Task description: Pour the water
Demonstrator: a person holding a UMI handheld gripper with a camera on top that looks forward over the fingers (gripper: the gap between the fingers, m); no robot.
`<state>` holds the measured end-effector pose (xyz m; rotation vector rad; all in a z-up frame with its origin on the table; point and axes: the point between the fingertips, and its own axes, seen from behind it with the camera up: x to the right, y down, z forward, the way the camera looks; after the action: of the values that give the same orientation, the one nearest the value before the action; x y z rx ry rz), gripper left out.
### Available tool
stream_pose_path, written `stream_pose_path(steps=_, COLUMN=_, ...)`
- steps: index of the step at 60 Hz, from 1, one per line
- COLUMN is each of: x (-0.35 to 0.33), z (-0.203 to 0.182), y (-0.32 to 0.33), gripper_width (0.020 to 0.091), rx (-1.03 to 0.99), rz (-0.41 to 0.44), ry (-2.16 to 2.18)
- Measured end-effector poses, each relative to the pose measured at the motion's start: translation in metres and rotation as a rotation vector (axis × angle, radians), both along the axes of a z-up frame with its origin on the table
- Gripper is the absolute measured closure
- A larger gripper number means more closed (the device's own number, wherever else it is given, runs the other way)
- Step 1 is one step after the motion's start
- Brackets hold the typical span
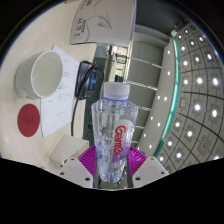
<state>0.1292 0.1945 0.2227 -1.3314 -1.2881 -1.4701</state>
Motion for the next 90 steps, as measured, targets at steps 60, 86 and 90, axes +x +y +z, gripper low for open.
stream_pose_path(steps=60, x=-0.049, z=0.022, y=-0.021, gripper_width=0.071, rx=-0.126, rz=-0.056, ry=1.101)
stream_pose_path(steps=86, x=-0.048, z=-0.102, y=-0.017, gripper_width=0.0711, rx=-0.265, rz=-0.136, ry=1.641)
stream_pose_path(steps=90, x=-0.046, z=-0.119, y=-0.017, gripper_width=0.0711, rx=-0.278, rz=-0.149, ry=1.666)
